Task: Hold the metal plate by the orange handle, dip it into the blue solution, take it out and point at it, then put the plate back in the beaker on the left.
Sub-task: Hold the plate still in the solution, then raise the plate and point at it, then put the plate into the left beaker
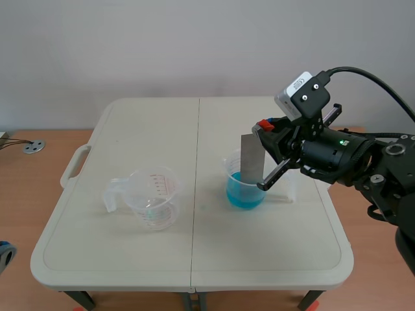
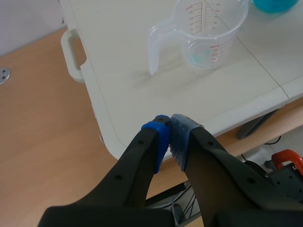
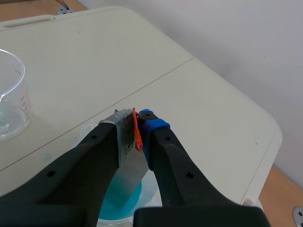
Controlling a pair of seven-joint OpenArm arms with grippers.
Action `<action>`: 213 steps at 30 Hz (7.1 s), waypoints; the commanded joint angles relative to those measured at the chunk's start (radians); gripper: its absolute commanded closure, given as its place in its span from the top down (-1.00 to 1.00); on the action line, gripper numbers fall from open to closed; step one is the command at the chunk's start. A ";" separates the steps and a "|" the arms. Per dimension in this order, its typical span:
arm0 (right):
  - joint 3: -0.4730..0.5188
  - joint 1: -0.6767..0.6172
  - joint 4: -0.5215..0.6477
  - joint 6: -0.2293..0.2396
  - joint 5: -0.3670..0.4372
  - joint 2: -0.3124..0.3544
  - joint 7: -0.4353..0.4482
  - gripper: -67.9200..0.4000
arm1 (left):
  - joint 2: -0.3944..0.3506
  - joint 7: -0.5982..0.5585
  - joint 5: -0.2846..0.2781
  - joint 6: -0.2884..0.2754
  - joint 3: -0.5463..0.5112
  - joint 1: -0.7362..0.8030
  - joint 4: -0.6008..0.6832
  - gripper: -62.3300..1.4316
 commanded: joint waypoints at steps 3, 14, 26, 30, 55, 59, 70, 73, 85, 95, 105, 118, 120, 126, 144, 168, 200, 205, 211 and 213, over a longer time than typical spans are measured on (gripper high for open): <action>0.000 0.011 -0.004 0.000 -0.002 0.003 0.000 -0.95 | -0.003 -0.011 -0.002 -0.002 0.005 0.000 0.005 -0.91; 0.000 0.011 -0.004 0.000 -0.001 0.003 0.000 -0.95 | -0.003 -0.011 -0.002 -0.002 0.005 0.000 0.005 -0.91; 0.002 0.011 0.003 0.002 -0.001 0.006 0.029 -0.95 | -0.003 -0.005 0.006 -0.014 0.005 -0.012 0.005 -0.91; 0.003 0.011 0.021 0.009 -0.001 0.006 0.029 -0.95 | -0.003 -0.003 0.005 -0.025 0.005 -0.014 0.005 -0.91; 0.075 0.008 0.283 0.103 0.016 0.011 -0.021 -0.95 | -0.003 0.012 0.009 -0.027 0.005 -0.081 0.005 -0.91; 0.075 0.008 0.322 0.103 0.023 0.011 -0.039 -0.95 | -0.003 0.070 0.017 -0.068 0.006 -0.161 0.005 -0.91; 0.075 0.008 0.407 0.103 0.065 0.011 -0.099 -0.95 | -0.003 0.160 0.050 -0.134 0.013 -0.367 0.005 -0.91; 0.075 0.008 0.427 0.103 0.083 0.011 -0.114 -0.95 | -0.004 0.190 0.076 -0.139 0.037 -0.424 0.005 -0.91; 0.075 0.009 0.487 0.103 0.143 0.011 -0.172 -0.95 | -0.003 0.234 0.169 -0.148 0.271 -0.678 -0.076 -0.91; 0.075 0.009 0.494 0.103 0.150 0.011 -0.182 -0.95 | -0.003 0.229 0.193 -0.148 0.485 -0.920 -0.290 -0.91; 0.075 0.009 0.510 0.103 0.196 0.011 -0.216 -0.95 | -0.003 0.209 0.193 -0.145 0.695 -1.103 -0.436 -0.91; 0.074 0.009 0.511 0.103 0.199 0.011 -0.217 -0.95 | 0.041 0.180 0.223 -0.043 0.846 -1.210 -0.481 -0.91; 0.074 0.009 0.511 0.103 0.199 0.010 -0.219 -0.95 | 0.058 0.181 0.254 -0.025 0.857 -1.211 -0.481 -0.91; 0.074 0.009 0.511 0.103 0.199 0.010 -0.219 -0.95 | 0.096 0.189 0.286 0.001 0.882 -1.211 -0.481 -0.91; 0.074 0.009 0.511 0.103 0.199 0.010 -0.219 -0.95 | 0.114 0.185 0.304 0.013 0.882 -1.208 -0.481 -0.91; 0.072 0.009 0.512 0.103 0.214 0.008 -0.219 -0.95 | -0.240 0.075 0.017 0.085 0.439 -0.667 -0.071 -0.91; -0.214 0.095 0.508 0.103 0.190 -0.132 -0.317 -0.95 | -0.047 -0.185 0.011 0.080 -0.006 0.089 -0.008 -0.91; -0.266 0.095 0.498 0.103 0.174 -0.156 -0.327 -0.95 | -0.035 -0.181 0.032 0.078 -0.006 0.089 -0.010 -0.91; -0.307 0.095 0.472 0.098 0.167 -0.178 -0.328 -0.95 | -0.036 -0.171 0.039 0.077 -0.006 0.088 -0.010 -0.91; -0.316 0.095 0.463 0.086 0.167 -0.181 -0.328 -0.95 | -0.036 -0.171 0.039 0.077 -0.006 0.088 -0.010 -0.91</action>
